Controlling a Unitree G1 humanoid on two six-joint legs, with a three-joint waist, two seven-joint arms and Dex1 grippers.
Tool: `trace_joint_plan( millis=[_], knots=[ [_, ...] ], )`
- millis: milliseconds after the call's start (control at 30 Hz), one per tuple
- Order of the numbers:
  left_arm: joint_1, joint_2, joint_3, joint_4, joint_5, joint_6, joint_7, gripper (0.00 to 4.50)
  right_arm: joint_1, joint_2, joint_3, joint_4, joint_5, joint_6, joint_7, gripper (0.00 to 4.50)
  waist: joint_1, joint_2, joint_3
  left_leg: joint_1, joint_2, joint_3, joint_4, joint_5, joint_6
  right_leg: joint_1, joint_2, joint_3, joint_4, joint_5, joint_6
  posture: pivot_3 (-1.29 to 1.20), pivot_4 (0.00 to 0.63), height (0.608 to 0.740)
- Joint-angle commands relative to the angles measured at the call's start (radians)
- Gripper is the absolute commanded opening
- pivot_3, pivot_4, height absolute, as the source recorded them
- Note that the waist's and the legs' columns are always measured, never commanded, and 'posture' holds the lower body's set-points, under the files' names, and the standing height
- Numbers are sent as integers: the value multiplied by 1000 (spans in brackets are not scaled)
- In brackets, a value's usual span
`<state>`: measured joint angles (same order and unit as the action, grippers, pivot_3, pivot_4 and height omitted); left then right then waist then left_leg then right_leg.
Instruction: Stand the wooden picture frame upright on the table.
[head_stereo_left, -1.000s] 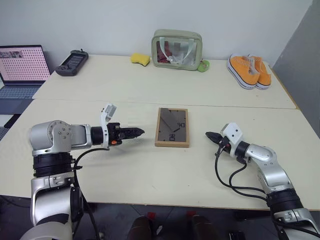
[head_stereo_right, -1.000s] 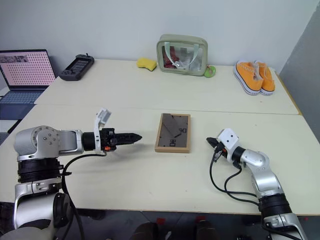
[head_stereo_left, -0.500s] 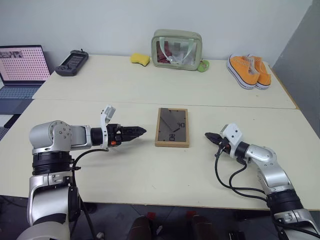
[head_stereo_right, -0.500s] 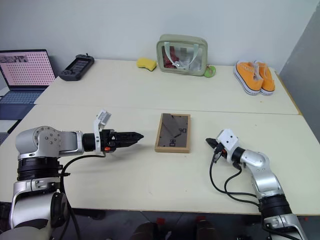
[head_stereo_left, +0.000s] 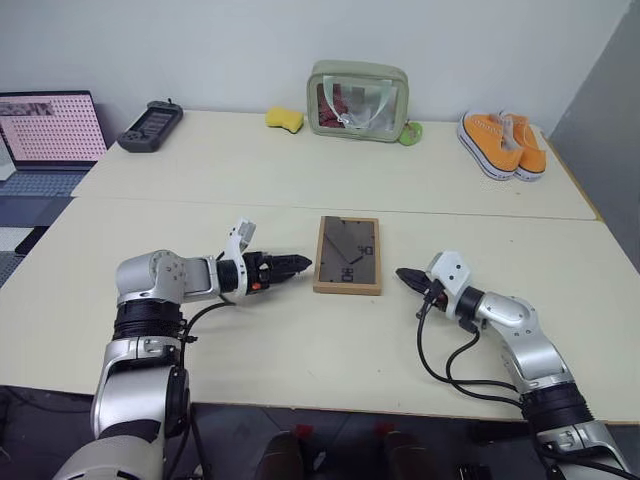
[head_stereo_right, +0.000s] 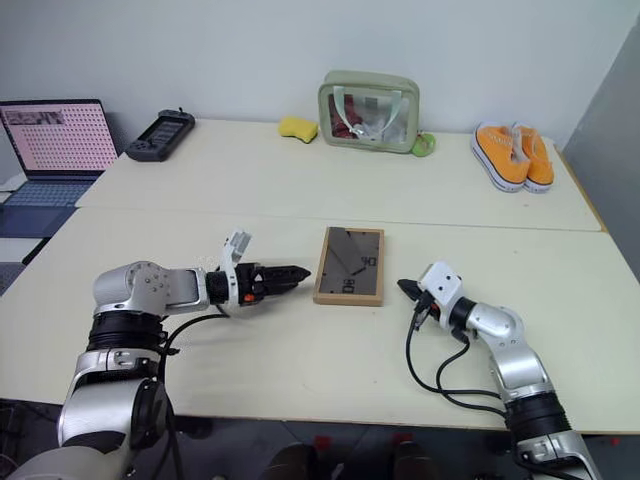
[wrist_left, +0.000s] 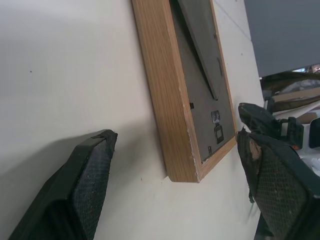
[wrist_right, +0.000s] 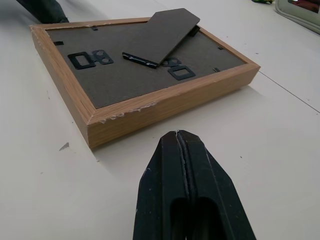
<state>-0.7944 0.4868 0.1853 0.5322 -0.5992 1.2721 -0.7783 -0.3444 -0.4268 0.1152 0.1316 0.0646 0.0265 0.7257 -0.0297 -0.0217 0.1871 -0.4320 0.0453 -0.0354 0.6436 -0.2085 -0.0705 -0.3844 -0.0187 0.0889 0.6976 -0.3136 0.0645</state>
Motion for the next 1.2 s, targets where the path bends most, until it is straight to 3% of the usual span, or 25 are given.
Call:
trace_joint_plan(
  millis=[33, 600, 1033, 1200],
  knots=[
    [-12, -14, -22, 70, 32, -32, 7, 4087, -3, 10, 11, 14, -19, -40, -17, 0, 1, 0, -1, 0, 0, -1, 0, 0, 0, 1, 0, 0, 0, 0, 0, 0, 150, 740],
    [-49, -11, -47, 160, 53, -73, -32, 4087, 30, 140, 90, -24, -42, -27, -72, 0, -2, 1, -1, 6, 0, -5, 0, 0, 0, 9, 0, -5, -1, 0, 0, 0, 150, 740],
    [-67, -23, -39, 195, 54, -92, -27, 4087, 15, 170, 97, -30, -21, -10, -87, 0, -2, 1, -1, 7, 0, -6, 0, 0, 0, 10, 0, -6, -1, 0, 0, 0, 150, 740],
    [-75, -23, -36, 206, 57, -98, -28, 4087, -22, 153, 116, 33, -85, -53, -94, 0, -2, 1, -1, 7, 0, -6, 0, 0, 0, 10, 0, -6, -1, 0, 0, 0, 150, 740]
  ],
)
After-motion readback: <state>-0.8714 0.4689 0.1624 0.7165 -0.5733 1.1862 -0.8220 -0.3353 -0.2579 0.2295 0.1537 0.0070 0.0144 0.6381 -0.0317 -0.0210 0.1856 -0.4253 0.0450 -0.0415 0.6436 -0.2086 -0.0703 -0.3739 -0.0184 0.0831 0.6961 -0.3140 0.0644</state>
